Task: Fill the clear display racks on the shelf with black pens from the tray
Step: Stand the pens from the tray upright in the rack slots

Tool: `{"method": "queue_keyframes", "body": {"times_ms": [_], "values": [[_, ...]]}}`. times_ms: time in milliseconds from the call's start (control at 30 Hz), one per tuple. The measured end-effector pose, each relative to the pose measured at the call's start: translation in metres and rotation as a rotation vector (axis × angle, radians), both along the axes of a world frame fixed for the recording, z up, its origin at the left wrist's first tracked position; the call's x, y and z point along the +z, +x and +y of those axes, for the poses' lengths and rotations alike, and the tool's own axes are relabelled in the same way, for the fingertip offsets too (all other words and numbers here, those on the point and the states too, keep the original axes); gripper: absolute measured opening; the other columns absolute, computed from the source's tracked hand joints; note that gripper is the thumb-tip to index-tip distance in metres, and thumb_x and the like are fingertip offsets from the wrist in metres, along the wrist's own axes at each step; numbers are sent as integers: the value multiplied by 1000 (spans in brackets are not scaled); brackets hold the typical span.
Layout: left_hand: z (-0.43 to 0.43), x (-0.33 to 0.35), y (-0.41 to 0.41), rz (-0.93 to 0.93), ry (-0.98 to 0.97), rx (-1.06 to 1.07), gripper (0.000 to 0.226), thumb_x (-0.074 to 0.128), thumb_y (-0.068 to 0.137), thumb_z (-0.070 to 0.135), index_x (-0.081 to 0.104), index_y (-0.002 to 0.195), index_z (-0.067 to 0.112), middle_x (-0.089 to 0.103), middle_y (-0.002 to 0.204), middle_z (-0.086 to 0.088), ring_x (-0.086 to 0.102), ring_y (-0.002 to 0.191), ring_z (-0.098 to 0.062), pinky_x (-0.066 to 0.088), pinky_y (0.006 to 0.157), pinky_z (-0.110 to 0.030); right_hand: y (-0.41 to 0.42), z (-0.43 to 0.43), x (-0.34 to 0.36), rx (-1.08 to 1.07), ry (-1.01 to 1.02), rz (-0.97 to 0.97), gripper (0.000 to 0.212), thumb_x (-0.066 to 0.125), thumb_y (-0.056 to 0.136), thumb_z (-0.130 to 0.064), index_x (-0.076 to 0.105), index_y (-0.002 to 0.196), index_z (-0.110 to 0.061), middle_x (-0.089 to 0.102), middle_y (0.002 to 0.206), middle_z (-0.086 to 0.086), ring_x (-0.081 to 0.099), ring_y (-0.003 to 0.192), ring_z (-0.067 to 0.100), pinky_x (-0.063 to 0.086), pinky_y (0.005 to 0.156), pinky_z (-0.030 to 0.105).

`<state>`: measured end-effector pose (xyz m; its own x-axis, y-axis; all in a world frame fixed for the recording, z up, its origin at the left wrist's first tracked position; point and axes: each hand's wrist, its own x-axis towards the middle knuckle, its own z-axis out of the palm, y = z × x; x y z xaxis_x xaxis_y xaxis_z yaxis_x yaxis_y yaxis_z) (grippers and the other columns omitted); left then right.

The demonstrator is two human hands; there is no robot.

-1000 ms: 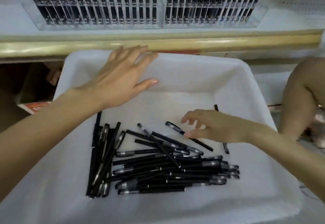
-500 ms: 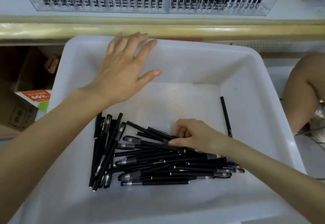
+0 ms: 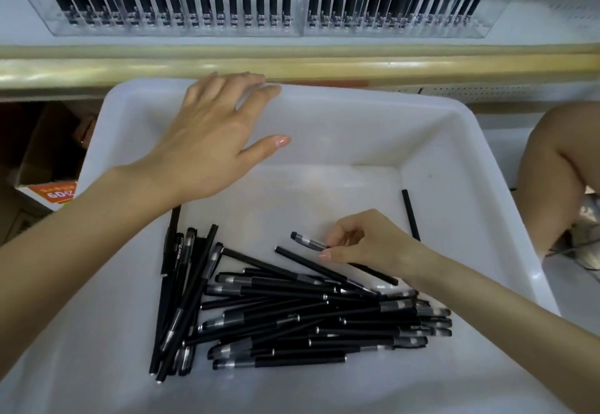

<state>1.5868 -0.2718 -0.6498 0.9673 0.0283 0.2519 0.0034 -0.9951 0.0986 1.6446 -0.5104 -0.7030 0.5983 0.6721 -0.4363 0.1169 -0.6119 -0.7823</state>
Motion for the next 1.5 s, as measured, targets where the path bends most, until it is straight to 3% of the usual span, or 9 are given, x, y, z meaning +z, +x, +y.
{"method": "queue_keyframes", "body": {"times_ms": [67, 200, 367, 600, 700, 867, 1000, 1233, 1500], "values": [[1, 8, 3, 23, -103, -19, 77, 20, 87, 66, 35, 146, 19, 37, 145, -2, 29, 134, -20, 15, 110, -30, 10, -1, 16, -54, 56, -31, 15, 78, 78, -19, 68, 71, -11, 57, 55, -14, 46, 49, -4, 34, 51, 7], [-3, 26, 19, 9, -202, -63, 77, 17, 84, 71, 32, 146, 28, 31, 146, 13, 28, 135, -11, 19, 110, -26, 37, 2, 62, -146, 230, -50, 12, 67, 87, -8, 59, 96, -7, 65, 70, 12, 56, 49, 10, 46, 48, 20], [-19, 60, 70, -83, -47, -128, 70, 21, 90, 66, 26, 149, 28, 22, 155, 12, 20, 141, -9, 7, 112, -23, 96, 2, 129, -168, 432, -330, 56, 56, 90, 7, 34, 130, -24, 62, 70, 25, 62, 50, 22, 50, 48, 27], [-48, 91, 156, -42, 55, -103, 71, 21, 94, 59, 7, 153, 23, 5, 161, 7, 8, 147, -11, -3, 107, -22, 194, -5, 214, -286, 535, -700, 35, 56, 94, -3, 40, 124, -12, 61, 70, 6, 63, 55, 21, 55, 57, 33], [-59, 86, 173, 37, 64, -89, 69, 20, 95, 59, 8, 153, 23, 7, 160, 7, 10, 146, -12, -4, 106, -25, 230, -4, 221, -336, 554, -769, 29, 51, 97, -4, 40, 122, -14, 65, 87, 19, 65, 63, 21, 58, 67, 33], [-60, 74, 181, 37, 123, -25, 66, 19, 96, 59, 13, 152, 25, 20, 157, 8, 22, 142, -8, 11, 116, -32, 264, 5, 201, -358, 467, -884, 28, 50, 98, -6, 40, 123, -17, 66, 77, 6, 71, 72, 18, 58, 81, 42], [-57, 68, 181, 25, 127, -46, 75, 13, 89, 61, 15, 152, 22, 19, 158, 6, 20, 144, -10, -1, 109, -26, 272, 12, 189, -313, 403, -931, 26, 48, 99, -7, 41, 123, -14, 68, 77, 8, 70, 73, 17, 56, 82, 37], [-54, 71, 185, 32, 124, -69, 82, 11, 83, 66, 15, 152, 22, 18, 158, 8, 18, 144, -9, 11, 117, -27, 281, 18, 196, -238, 365, -905, 33, 48, 99, -8, 42, 130, -16, 69, 72, 4, 70, 72, 11, 47, 74, 7], [-52, 71, 186, -18, 130, -72, 85, 6, 81, 71, 24, 150, 26, 26, 156, 12, 28, 141, -6, 29, 112, -28, 281, 24, 179, -22, 116, -999, 44, 54, 98, -18, 37, 138, -22, 70, 78, 12, 63, 72, -6, 56, 71, 32]]}}
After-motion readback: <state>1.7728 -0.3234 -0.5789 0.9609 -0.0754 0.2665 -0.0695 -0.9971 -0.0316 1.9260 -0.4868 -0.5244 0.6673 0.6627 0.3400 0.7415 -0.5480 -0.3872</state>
